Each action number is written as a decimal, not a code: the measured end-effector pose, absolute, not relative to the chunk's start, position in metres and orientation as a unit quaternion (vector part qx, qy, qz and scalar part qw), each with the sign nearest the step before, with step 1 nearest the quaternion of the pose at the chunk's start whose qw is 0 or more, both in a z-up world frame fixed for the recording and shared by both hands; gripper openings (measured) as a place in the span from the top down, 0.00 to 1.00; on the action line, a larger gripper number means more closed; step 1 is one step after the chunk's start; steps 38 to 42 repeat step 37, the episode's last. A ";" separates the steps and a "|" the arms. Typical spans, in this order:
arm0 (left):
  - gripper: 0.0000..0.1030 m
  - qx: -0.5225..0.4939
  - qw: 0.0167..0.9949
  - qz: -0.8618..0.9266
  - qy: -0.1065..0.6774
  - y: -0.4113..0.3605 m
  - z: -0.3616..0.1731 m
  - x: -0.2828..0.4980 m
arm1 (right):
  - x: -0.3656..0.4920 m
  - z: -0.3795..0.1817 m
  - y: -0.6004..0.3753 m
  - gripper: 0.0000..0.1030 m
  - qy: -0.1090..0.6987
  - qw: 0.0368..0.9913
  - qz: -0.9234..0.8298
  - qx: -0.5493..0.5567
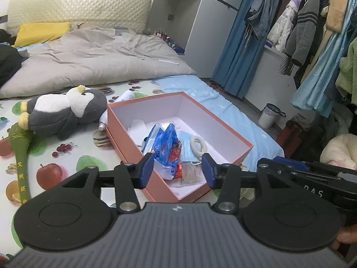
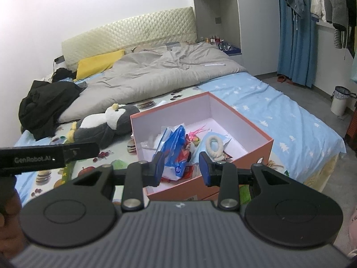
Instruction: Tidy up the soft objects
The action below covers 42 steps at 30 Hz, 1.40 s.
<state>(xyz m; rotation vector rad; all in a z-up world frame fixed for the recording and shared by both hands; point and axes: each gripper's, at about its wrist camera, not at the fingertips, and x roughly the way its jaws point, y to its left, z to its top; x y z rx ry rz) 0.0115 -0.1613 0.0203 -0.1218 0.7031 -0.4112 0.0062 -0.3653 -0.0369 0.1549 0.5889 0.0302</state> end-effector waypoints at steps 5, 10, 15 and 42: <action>0.09 -0.058 0.923 -0.183 0.333 -0.157 0.025 0.011 | 0.005 -0.037 -0.369 0.16 0.285 0.955 0.013 0.076; 0.02 -0.050 0.926 -0.173 0.333 -0.154 0.026 0.013 | 0.006 -0.039 -0.374 0.12 0.286 0.956 -0.001 0.067; 0.00 -0.044 0.927 -0.161 0.336 -0.153 0.024 0.015 | 0.006 -0.041 -0.378 0.12 0.287 0.955 -0.005 0.072; 0.00 -0.032 0.923 -0.143 0.356 -0.158 0.011 0.022 | 0.009 -0.050 -0.376 0.12 0.295 0.953 0.000 0.070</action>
